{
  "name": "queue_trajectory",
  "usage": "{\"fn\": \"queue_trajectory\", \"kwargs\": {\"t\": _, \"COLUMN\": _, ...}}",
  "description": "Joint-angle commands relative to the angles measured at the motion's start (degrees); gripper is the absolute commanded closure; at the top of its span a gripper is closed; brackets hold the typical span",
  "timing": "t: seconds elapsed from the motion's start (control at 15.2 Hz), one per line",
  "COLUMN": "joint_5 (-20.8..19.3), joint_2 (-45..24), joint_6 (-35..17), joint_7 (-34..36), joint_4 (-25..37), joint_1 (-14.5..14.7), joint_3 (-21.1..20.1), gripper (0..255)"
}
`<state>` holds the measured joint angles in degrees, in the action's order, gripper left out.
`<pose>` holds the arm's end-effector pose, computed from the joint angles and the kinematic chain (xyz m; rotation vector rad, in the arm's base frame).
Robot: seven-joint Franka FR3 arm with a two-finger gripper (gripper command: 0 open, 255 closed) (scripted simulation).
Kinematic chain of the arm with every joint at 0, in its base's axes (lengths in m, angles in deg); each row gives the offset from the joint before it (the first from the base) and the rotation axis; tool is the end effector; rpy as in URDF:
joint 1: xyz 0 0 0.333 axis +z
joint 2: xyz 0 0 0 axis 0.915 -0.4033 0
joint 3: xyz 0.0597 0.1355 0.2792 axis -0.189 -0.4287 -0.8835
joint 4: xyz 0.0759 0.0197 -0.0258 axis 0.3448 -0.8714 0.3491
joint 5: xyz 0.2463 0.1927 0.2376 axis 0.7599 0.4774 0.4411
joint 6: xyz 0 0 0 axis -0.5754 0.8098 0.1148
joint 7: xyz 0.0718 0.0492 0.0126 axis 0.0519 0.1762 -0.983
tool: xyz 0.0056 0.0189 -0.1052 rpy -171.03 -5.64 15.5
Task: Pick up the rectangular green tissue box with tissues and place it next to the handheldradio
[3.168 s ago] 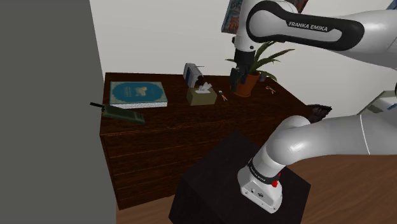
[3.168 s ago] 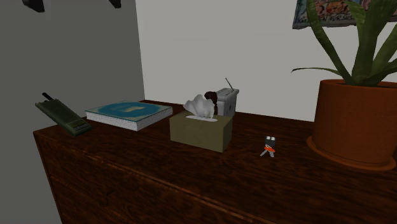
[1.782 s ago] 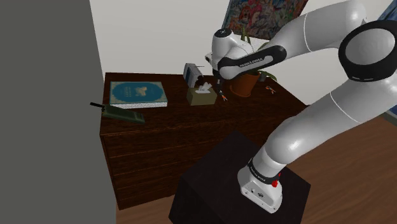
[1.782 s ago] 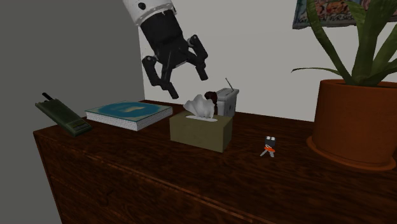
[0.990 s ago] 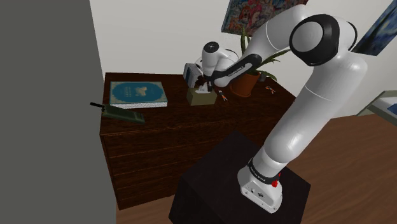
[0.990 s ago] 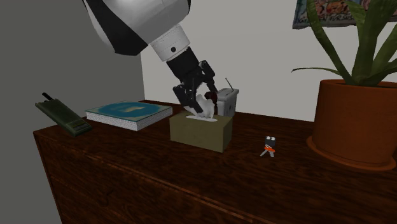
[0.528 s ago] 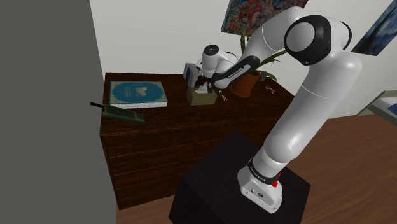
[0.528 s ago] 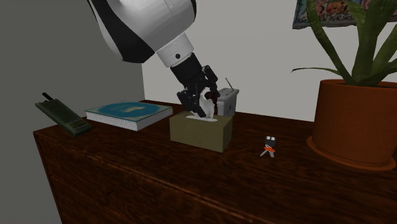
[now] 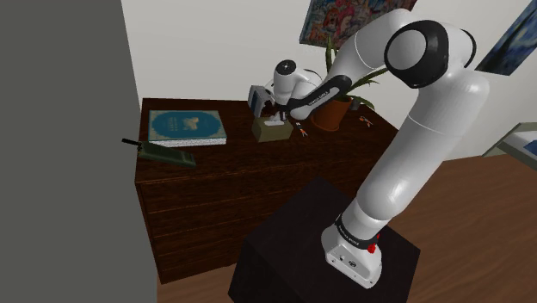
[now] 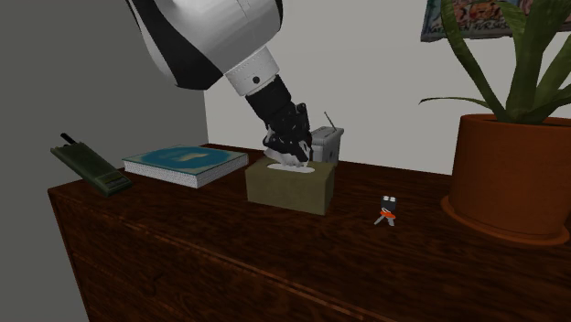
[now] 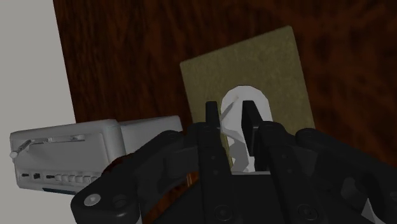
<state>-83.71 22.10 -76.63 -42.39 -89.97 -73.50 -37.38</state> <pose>0.5101 -0.1500 0.3134 2.3218 1.0771 -0.0677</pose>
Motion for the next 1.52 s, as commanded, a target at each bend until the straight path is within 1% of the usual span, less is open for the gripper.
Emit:
{"fn": "queue_trajectory", "kwargs": {"t": 0.0, "joint_5": 0.0, "joint_2": -0.1, "joint_6": 0.0, "joint_7": 0.0, "joint_4": -0.1, "joint_1": 0.0, "joint_3": 0.0, "gripper": 255}}
{"fn": "queue_trajectory", "kwargs": {"t": 0.26, "joint_5": 0.0, "joint_2": -0.1, "joint_6": 0.0, "joint_7": 0.0, "joint_4": -0.1, "joint_1": 0.0, "joint_3": 0.0, "gripper": 255}}
{"fn": "queue_trajectory", "kwargs": {"t": 0.86, "joint_5": 5.5, "joint_2": 5.0, "joint_6": 4.7, "joint_7": -6.5, "joint_4": 0.7, "joint_1": 0.3, "joint_3": -0.8, "gripper": 255}}
{"fn": "queue_trajectory", "kwargs": {"t": 1.45, "joint_5": 10.0, "joint_2": 9.3, "joint_6": 9.9, "joint_7": -12.1, "joint_4": 2.6, "joint_1": 0.8, "joint_3": -1.3, "gripper": 255}}
